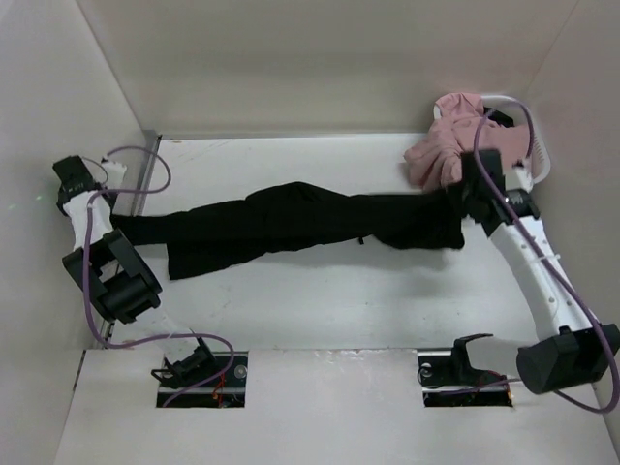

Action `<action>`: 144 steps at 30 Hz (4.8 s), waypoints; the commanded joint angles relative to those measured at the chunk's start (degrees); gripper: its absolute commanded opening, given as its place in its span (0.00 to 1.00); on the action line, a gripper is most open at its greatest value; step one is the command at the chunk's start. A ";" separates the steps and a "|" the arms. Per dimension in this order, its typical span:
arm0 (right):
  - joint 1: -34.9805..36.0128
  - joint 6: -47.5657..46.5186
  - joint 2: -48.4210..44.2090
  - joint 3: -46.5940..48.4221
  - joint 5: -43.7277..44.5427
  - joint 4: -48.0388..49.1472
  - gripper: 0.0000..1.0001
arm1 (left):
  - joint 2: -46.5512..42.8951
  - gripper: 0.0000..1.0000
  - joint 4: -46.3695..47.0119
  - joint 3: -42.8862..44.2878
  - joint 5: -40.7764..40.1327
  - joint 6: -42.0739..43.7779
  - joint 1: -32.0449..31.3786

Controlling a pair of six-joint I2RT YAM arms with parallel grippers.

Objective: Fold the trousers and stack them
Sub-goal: Flatten the trousers out, then fold the trousers

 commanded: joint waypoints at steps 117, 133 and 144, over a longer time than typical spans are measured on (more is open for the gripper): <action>-1.93 -36.68 38.14 3.23 -10.55 11.16 1.00 | 6.23 0.60 -9.73 5.93 14.93 1.71 -10.87; -2.99 -37.02 37.27 0.59 -12.31 12.75 0.69 | 19.70 0.53 -4.70 9.28 13.33 -2.61 -13.68; -3.78 -36.50 37.44 0.85 -12.31 13.45 0.56 | 19.35 0.53 -6.02 8.58 15.36 -3.49 -17.55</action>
